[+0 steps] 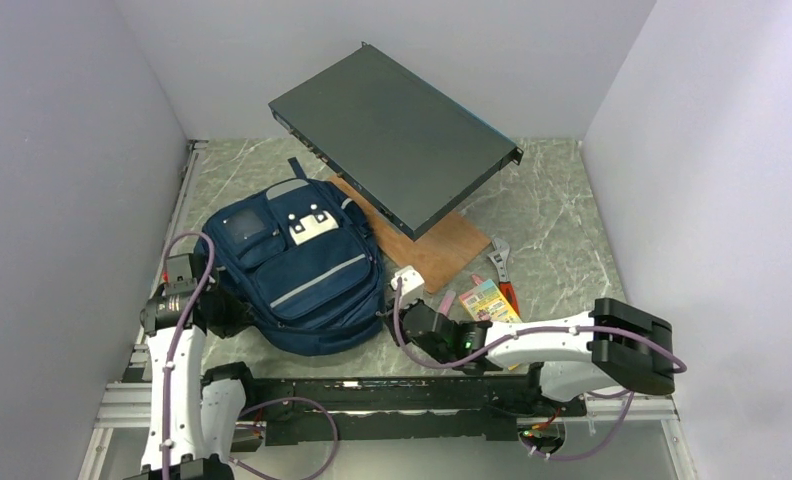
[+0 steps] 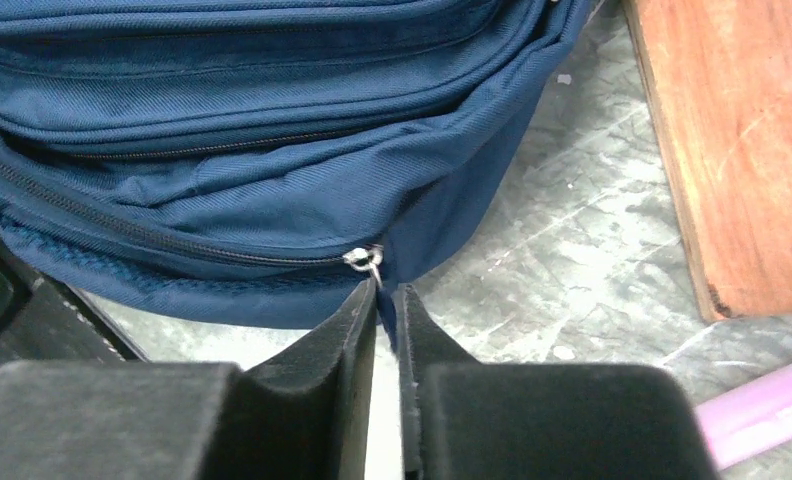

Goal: Pack the student bag
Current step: Zip the student bag at the center of the board.

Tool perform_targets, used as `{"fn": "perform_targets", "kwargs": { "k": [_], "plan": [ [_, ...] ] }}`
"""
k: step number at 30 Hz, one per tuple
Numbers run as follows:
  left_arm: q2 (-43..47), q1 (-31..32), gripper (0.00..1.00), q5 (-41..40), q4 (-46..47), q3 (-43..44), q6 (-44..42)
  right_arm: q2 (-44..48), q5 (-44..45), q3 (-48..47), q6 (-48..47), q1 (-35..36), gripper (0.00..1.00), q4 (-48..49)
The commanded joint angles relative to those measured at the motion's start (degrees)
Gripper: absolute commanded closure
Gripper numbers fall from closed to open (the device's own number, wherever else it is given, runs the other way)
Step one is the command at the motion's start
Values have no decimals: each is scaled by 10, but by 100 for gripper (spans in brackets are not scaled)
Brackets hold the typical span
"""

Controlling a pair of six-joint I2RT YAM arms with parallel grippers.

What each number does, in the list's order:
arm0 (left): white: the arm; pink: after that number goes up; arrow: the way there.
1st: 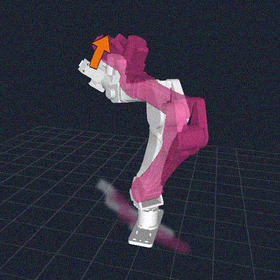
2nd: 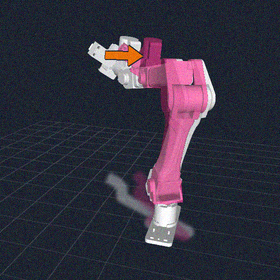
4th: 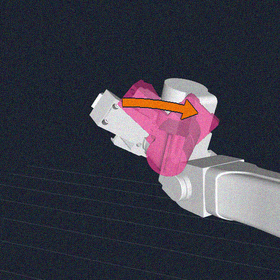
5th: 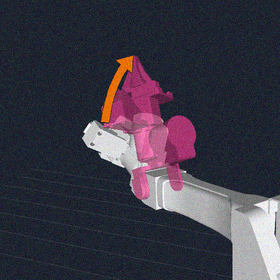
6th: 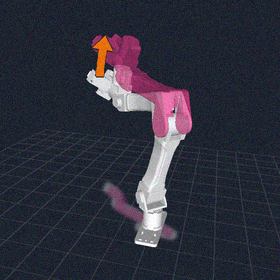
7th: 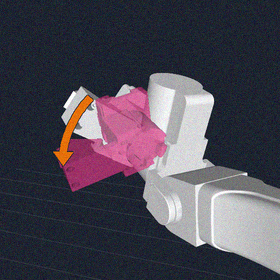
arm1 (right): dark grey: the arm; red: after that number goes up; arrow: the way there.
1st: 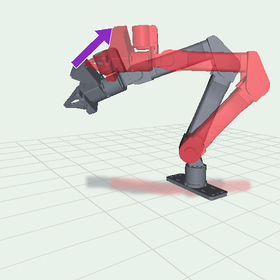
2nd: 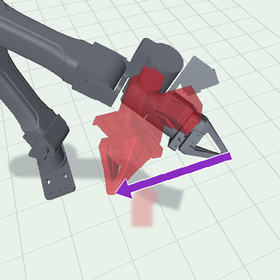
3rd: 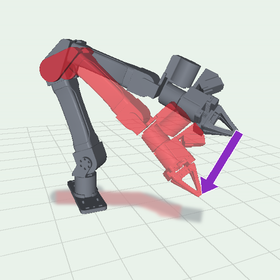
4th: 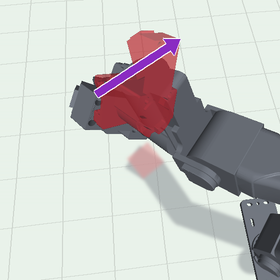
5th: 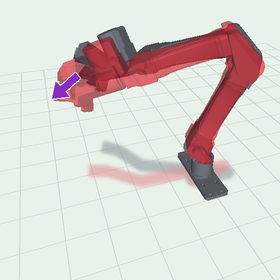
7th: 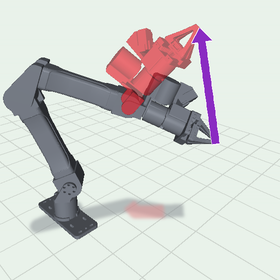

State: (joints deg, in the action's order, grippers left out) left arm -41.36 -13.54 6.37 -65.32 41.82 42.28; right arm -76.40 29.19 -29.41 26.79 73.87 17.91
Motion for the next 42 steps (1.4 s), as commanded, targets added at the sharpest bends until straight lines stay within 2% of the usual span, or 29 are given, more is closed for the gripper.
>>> {"fn": "perform_targets", "kwargs": {
  "k": [1, 5, 6, 7, 9, 12, 15, 17, 20, 24, 27, 32, 37, 42],
  "plan": [
    [25, -10, 76, 84, 39, -18, -96, 32, -59, 26, -7, -19, 78, -7],
    [59, -10, 42, 123, 41, -17, -129, 104, -183, 88, 13, -37, 47, 34],
    [68, -10, 36, 128, 39, -11, -134, 125, -207, 105, 17, -39, 40, 47],
    [77, -10, 31, 138, 38, -4, -142, 145, -223, 122, 20, -41, 34, 55],
    [102, -10, 32, 192, 60, 0, -166, 185, -242, 147, 19, -45, 22, 73],
    [142, -7, 25, 321, 123, -25, -182, 219, -266, 175, 6, -62, 15, 111],
    [166, 14, 25, 391, 182, -53, -159, 206, -289, 167, -19, -86, 18, 130],
    [172, 54, 24, 383, 203, -60, -144, 180, -330, 153, -30, -111, 26, 144],
    [175, 177, 19, 303, 211, -53, -120, 132, -399, 135, -26, -156, 29, 186],
    [153, 340, 22, 185, 228, -55, -71, 69, -458, 112, -30, -174, 34, 248],
    [113, 449, 24, 103, 251, -65, -38, 29, -468, 93, -21, -174, 42, 286],
    [9, 608, 24, -31, 271, -33, -15, -21, -432, 86, -21, -177, 42, 335],
    [-57, 657, 25, -62, 263, 14, -22, -53, -434, 74, -25, -185, 50, 344],
    [-71, 669, 24, -61, 283, 4, -18, -81, -454, 72, -16, -188, 53, 370]
  ]
}}
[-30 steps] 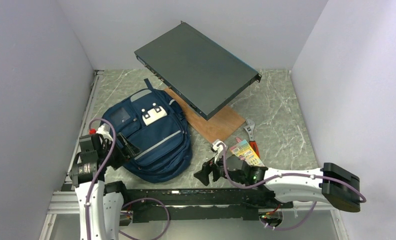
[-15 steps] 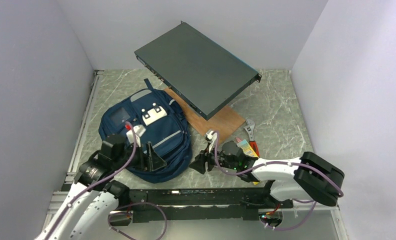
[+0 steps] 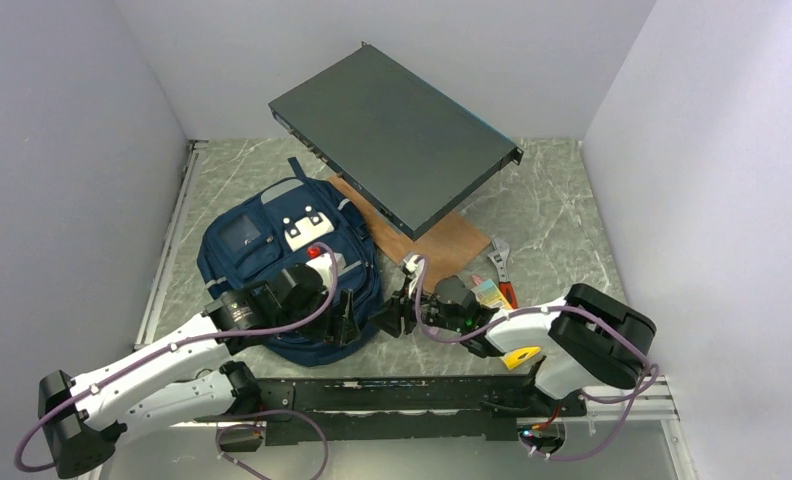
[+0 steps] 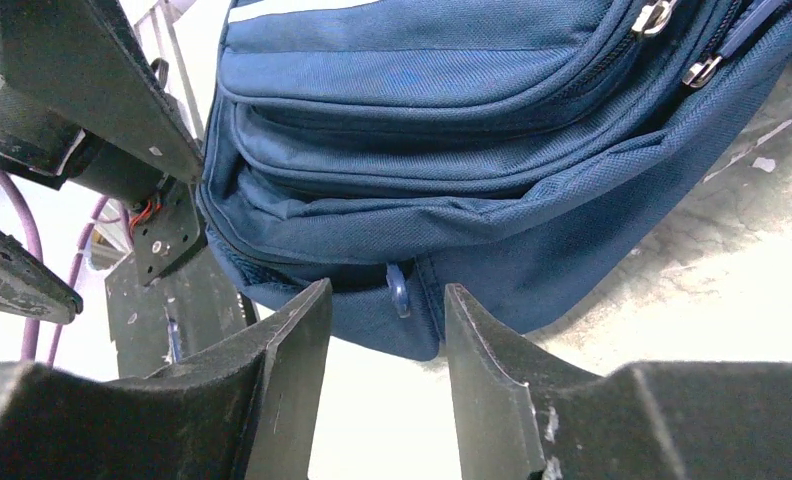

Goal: Pack the student bag
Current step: Zip the student bag at the center of the board.

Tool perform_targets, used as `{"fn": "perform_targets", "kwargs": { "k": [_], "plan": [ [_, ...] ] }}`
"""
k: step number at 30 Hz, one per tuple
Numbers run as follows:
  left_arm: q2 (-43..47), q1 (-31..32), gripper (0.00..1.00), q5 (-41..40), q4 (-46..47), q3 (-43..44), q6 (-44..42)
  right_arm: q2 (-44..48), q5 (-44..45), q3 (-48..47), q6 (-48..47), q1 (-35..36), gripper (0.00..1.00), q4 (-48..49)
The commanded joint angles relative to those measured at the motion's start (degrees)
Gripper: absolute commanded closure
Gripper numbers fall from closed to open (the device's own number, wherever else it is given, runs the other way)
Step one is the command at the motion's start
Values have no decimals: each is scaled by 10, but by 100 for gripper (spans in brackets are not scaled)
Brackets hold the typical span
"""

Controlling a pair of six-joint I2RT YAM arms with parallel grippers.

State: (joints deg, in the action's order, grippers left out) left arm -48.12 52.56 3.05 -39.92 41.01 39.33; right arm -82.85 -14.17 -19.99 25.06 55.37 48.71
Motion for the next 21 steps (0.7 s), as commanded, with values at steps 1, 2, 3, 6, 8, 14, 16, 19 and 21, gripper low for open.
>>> {"fn": "perform_targets", "kwargs": {
  "k": [1, 2, 3, 6, 8, 14, 16, 19, 21],
  "plan": [
    [-4, 9, 24, -27, 32, 8, 15, -27, -28, -24, 3, -4, 54, 71],
    [-6, 10, 24, -28, 36, 3, 18, -37, -32, -26, 5, -4, 55, 77],
    [-5, 10, 24, -29, 40, -2, 21, -46, -36, -29, 7, -4, 58, 82],
    [0, 14, 24, -28, 63, -20, 33, -73, -42, -37, 19, -4, 90, 101],
    [1, 19, 24, -23, 91, -42, 42, -76, -42, -33, 31, -4, 100, 119],
    [-53, 28, 4, -60, 123, -50, 40, -3, -37, -10, 68, -4, 100, 100],
    [-80, 29, 5, -84, 115, -41, 41, 20, -46, -1, 81, -4, 100, 97],
    [-102, 29, 18, -114, 109, -40, 52, 55, -36, 12, 95, -4, 100, 80],
    [-101, 29, 33, -125, 106, -47, 64, 77, -23, 24, 101, -4, 100, 72]
  ]
}}
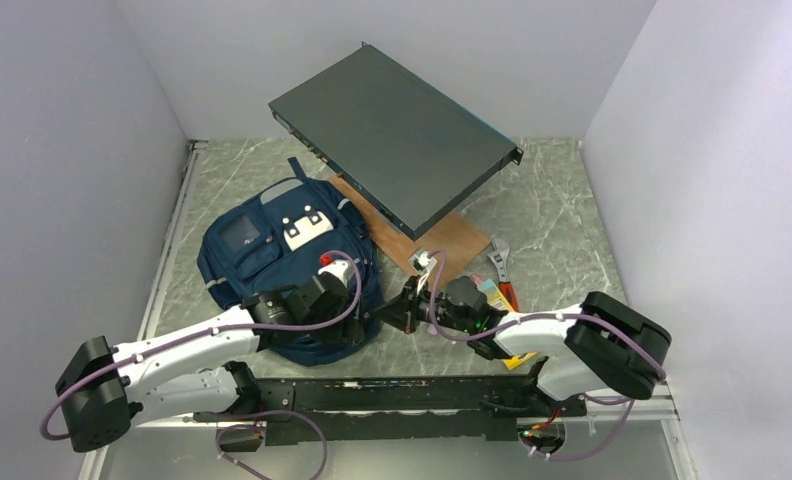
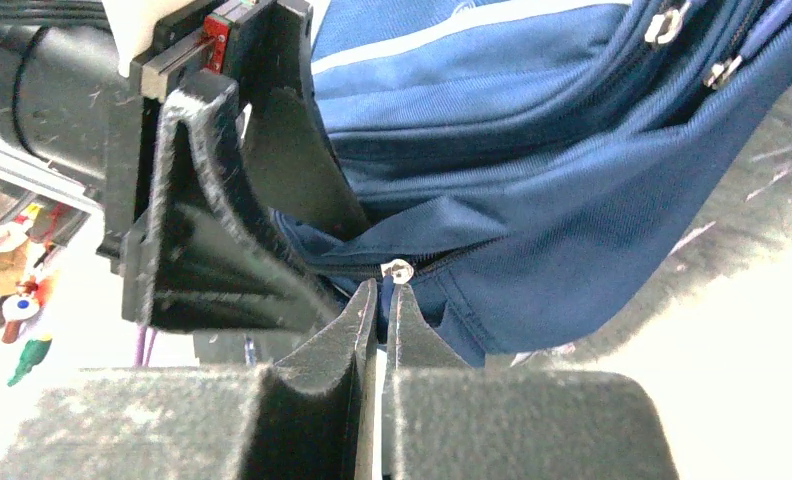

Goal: Pack the student bag
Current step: Zip the student bag at the center of the board.

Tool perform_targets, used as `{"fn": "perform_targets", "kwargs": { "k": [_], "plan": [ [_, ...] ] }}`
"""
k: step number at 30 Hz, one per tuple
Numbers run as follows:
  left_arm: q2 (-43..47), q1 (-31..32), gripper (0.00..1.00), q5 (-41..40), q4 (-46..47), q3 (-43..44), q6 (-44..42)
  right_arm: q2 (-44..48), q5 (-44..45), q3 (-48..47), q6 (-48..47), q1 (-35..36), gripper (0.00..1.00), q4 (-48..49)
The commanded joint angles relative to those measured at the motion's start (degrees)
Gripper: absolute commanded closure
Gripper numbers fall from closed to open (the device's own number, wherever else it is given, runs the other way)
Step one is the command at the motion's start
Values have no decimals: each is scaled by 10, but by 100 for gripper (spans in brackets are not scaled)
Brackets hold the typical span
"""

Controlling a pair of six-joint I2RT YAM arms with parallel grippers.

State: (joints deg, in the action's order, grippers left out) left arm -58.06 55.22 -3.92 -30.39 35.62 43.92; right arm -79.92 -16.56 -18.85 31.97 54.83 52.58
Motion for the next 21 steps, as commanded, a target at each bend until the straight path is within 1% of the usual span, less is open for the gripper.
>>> {"fn": "perform_targets", "kwargs": {
  "k": [1, 4, 5, 6, 7, 10, 13, 15, 17, 21],
  "plan": [
    [1, 2, 42, -59, 9, 2, 23, 56, 8, 15, 33, 1, 100, 28],
    [22, 2, 76, -64, -11, -8, 27, 87, 54, 15, 32, 1, 100, -7],
    [33, 2, 84, -65, -21, -9, 28, 97, 82, 17, 33, 1, 100, -21],
    [45, 2, 95, -65, -36, -9, 31, 105, 113, 17, 37, 0, 100, -38],
    [59, 2, 100, -66, -51, -8, 36, 112, 143, 15, 42, -4, 100, -58],
    [115, 4, 100, -65, -105, -8, 50, 117, 162, 14, 58, -40, 100, -73],
    [196, 4, 100, -72, -157, -5, 61, 109, 141, 9, 70, -79, 100, -64],
    [236, 4, 100, -81, -196, 7, 68, 106, 121, 0, 71, -93, 100, -67],
    [261, 4, 100, -85, -233, 26, 67, 113, 122, -3, 72, -96, 100, -77],
    [282, 5, 100, -95, -299, 62, 63, 110, 138, -14, 74, -107, 100, -89]
  ]
}}
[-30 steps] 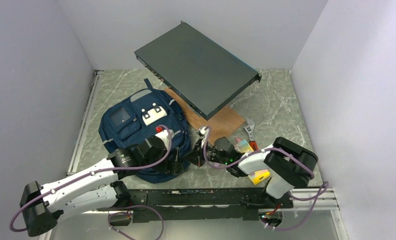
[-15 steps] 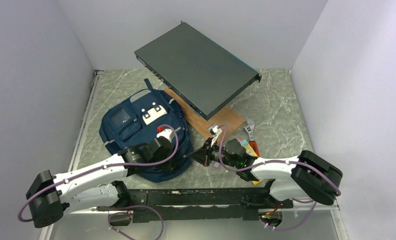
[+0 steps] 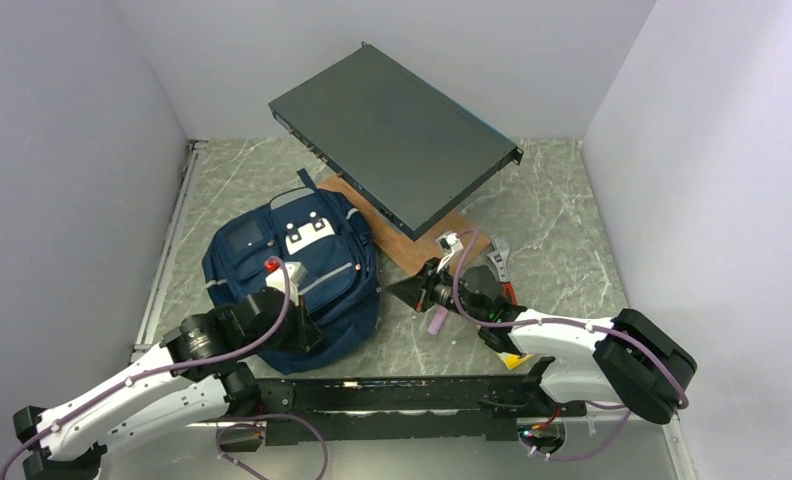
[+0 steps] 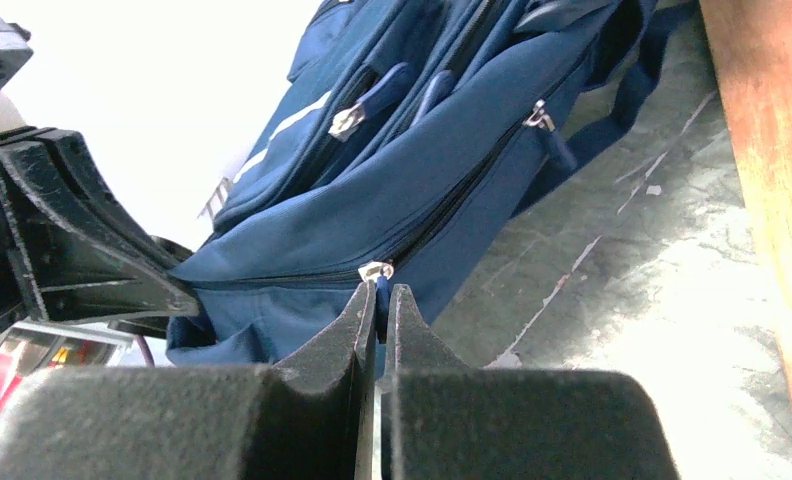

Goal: Pack the student bag
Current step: Zip the student bag at the center of the board.

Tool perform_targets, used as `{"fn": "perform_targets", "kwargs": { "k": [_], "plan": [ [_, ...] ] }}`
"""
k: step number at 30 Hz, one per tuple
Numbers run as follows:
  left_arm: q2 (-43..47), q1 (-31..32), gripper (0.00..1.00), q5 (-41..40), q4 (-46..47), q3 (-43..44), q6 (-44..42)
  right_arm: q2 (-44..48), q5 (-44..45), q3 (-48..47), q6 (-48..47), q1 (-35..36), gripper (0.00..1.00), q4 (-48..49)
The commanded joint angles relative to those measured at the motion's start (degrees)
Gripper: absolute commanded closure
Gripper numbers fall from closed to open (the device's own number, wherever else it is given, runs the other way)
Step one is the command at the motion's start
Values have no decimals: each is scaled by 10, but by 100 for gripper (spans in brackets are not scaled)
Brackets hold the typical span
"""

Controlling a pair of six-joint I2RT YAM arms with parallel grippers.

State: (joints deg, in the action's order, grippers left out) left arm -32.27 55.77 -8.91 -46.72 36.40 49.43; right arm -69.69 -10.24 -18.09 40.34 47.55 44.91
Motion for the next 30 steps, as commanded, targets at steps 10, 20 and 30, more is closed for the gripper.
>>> {"fn": "perform_targets", "kwargs": {
  "k": [10, 20, 30],
  "plan": [
    [76, -1, 100, -32, -154, 74, -4, -153, 64, -94, -19, -72, 100, 50],
    [17, -1, 100, 107, 27, 6, -22, -179, 82, -117, -29, -73, 100, 5],
    [-129, 1, 100, 253, 289, -77, -25, 75, 139, -42, -97, -44, 46, -261]
  ]
}}
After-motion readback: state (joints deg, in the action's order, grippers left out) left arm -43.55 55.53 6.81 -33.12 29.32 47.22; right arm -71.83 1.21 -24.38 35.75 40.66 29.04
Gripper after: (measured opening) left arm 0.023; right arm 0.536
